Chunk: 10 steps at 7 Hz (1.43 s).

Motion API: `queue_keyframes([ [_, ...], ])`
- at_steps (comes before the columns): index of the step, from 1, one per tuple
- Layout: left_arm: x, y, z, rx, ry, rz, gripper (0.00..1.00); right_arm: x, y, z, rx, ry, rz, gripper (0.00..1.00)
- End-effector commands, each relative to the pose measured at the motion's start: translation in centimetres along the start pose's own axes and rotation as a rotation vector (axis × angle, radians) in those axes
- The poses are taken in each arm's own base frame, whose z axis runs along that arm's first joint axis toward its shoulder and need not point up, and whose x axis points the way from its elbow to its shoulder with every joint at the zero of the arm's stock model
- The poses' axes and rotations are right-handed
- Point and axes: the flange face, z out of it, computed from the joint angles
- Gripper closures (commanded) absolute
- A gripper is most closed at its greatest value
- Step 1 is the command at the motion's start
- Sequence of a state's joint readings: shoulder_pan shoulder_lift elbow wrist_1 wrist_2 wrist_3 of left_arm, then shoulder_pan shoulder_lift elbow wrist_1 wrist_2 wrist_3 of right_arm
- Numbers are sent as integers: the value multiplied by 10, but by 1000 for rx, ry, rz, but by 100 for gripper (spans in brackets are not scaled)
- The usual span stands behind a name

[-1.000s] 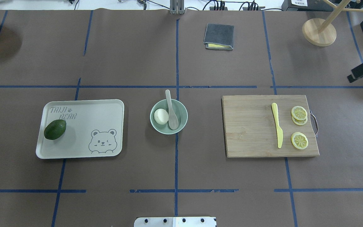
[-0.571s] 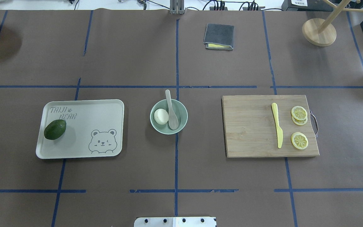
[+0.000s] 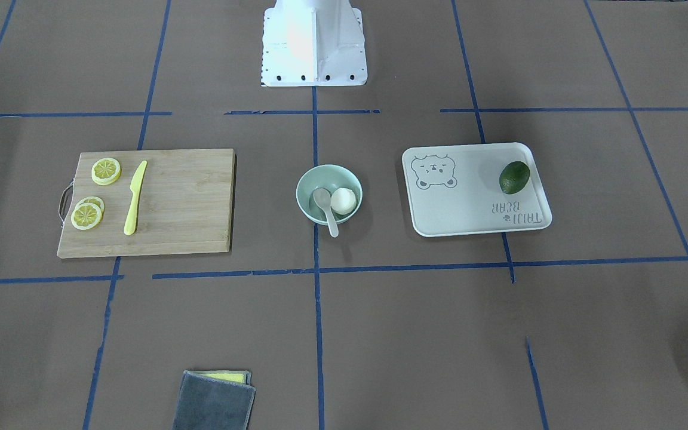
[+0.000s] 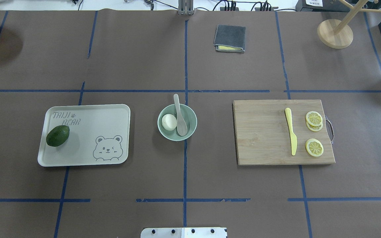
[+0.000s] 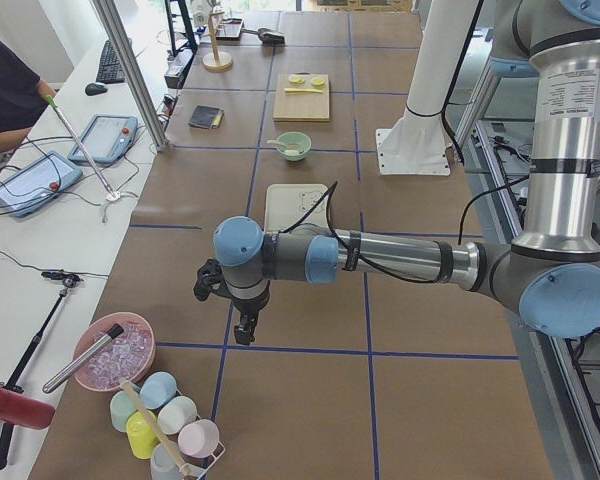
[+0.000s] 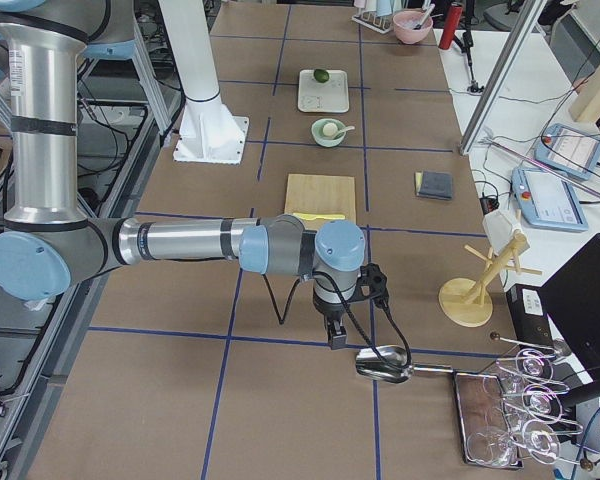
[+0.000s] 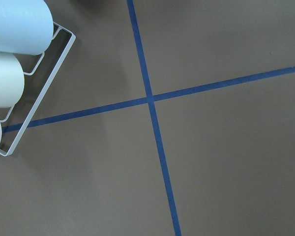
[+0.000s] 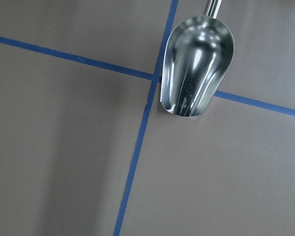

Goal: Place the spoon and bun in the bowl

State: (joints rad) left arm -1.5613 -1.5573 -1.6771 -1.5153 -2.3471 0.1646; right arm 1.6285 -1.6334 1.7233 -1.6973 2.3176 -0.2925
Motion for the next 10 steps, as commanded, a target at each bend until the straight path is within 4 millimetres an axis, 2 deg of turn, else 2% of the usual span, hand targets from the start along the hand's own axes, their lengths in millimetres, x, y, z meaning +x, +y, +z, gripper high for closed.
queue_keyframes([
  [1,-16,16,19,-40,5,-35,0,2,0,-3,17,-29,39,0],
  [2,-21,19,25,-52,9,-47,0,2,0,-1,17,-58,139,0],
  [4,-28,24,33,-67,10,-62,0,3,6,4,10,-74,177,0],
  [10,-25,24,29,-60,7,-66,0,0,0,-1,17,-71,230,0],
])
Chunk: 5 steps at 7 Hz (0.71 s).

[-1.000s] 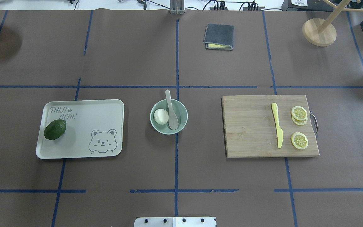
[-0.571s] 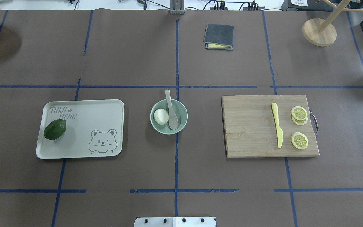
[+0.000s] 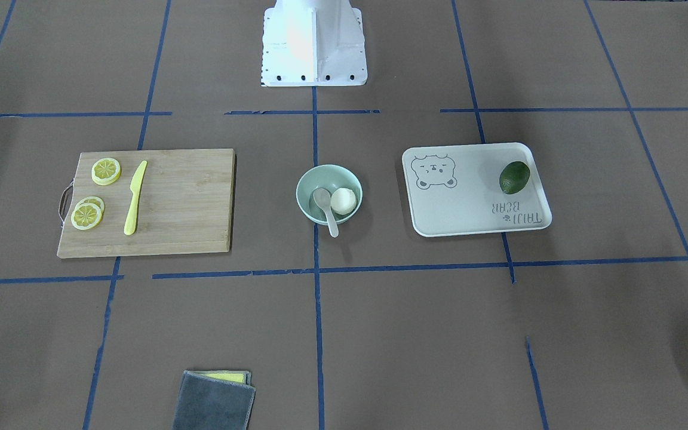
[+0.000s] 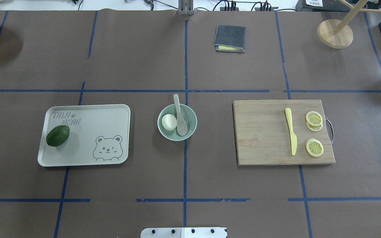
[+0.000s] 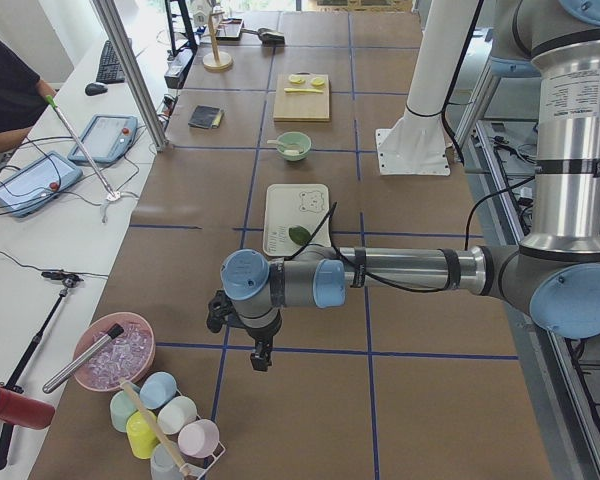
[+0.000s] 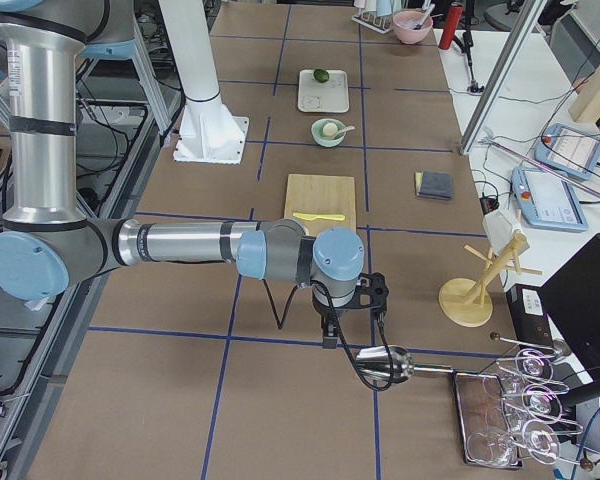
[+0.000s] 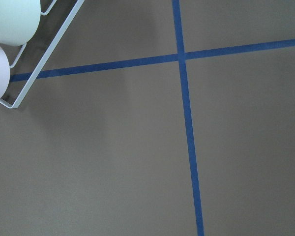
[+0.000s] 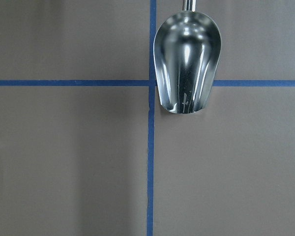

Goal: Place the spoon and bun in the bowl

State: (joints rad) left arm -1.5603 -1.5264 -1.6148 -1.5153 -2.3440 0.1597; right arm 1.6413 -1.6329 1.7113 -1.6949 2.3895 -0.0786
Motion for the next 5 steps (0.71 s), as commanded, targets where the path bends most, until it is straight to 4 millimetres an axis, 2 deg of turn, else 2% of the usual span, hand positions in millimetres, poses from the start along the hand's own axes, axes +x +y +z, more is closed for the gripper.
queue_keyframes([
  [1,6,-2,-10,19,-1,7,0,-1,-2,-1,3,0,-1,0],
  [5,-4,0,-23,47,-3,-13,0,-3,-3,-2,5,0,-6,0],
])
